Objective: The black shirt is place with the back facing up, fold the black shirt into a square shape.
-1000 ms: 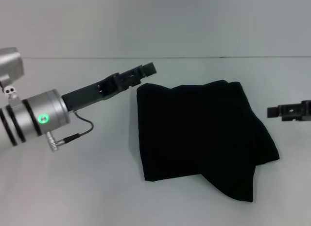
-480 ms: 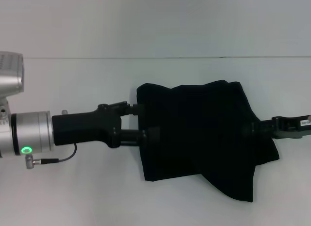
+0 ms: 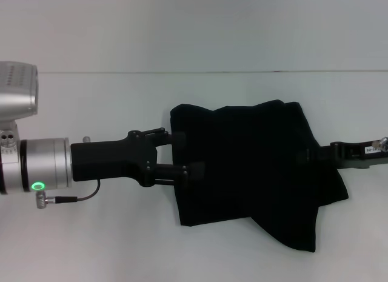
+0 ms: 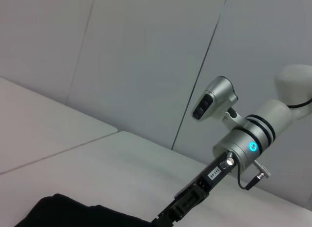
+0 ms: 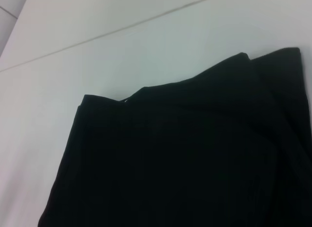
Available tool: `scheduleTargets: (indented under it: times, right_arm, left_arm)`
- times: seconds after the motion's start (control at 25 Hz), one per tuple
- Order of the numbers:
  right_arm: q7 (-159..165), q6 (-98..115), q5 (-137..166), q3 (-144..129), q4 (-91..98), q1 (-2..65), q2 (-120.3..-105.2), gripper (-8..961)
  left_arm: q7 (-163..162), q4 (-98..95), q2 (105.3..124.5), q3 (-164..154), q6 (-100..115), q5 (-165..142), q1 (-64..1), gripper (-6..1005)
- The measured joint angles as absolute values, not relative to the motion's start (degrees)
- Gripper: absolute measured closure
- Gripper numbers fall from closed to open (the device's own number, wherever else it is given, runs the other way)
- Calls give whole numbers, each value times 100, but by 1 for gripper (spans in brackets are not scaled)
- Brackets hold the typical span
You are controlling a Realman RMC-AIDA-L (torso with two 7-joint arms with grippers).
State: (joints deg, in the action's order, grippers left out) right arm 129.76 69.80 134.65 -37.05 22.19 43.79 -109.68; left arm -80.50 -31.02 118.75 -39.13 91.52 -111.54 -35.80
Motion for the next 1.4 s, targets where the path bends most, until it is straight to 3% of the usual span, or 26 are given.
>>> scheduleTargets:
  times: [0.24, 0.56, 0.8, 1.0, 1.4]
  right_arm:
    - [12973, 6862, 13465, -3717, 2209, 4453, -11041, 234]
    - [12981, 6762, 13465, -3778, 2206, 4497, -11142, 456]
    - [13202, 6428, 13464, -3956, 2205, 4491, -11173, 699]
    - [13247, 6301, 13464, -4128, 2205, 4465, -11174, 757]
    - [13230, 6305, 13456, -4174, 2258, 4500, -11257, 509]
  left_arm:
    - [-8065, -3101, 11869, -3918, 9111, -11154, -3608, 50]
    - [-8065, -3092, 11834, -3920, 9018, -11199, -3642, 50]
    - [-8066, -3074, 11829, -3920, 8975, -11230, -3650, 50]
    - [-8069, -3063, 11830, -3920, 8964, -11232, -3652, 50]
    - [-8136, -3063, 11830, -3920, 8947, -11233, -3706, 50]
